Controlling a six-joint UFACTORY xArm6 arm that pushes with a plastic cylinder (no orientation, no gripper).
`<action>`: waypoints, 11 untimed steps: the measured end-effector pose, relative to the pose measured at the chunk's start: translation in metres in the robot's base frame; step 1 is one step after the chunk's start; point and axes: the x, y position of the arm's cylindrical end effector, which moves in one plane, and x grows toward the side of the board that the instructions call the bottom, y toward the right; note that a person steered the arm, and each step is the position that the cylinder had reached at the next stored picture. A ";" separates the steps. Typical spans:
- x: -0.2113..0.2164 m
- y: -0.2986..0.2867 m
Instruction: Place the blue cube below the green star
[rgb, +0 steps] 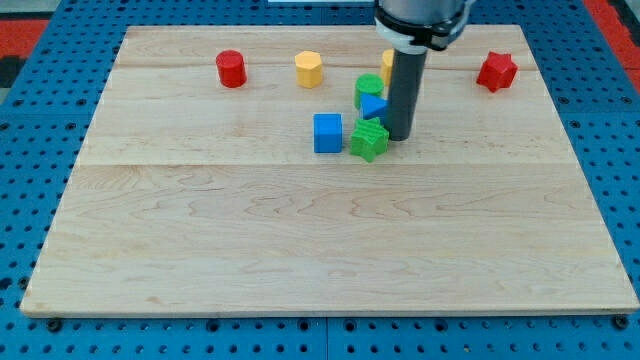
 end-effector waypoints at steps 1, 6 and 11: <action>0.034 0.009; -0.050 -0.146; 0.037 -0.156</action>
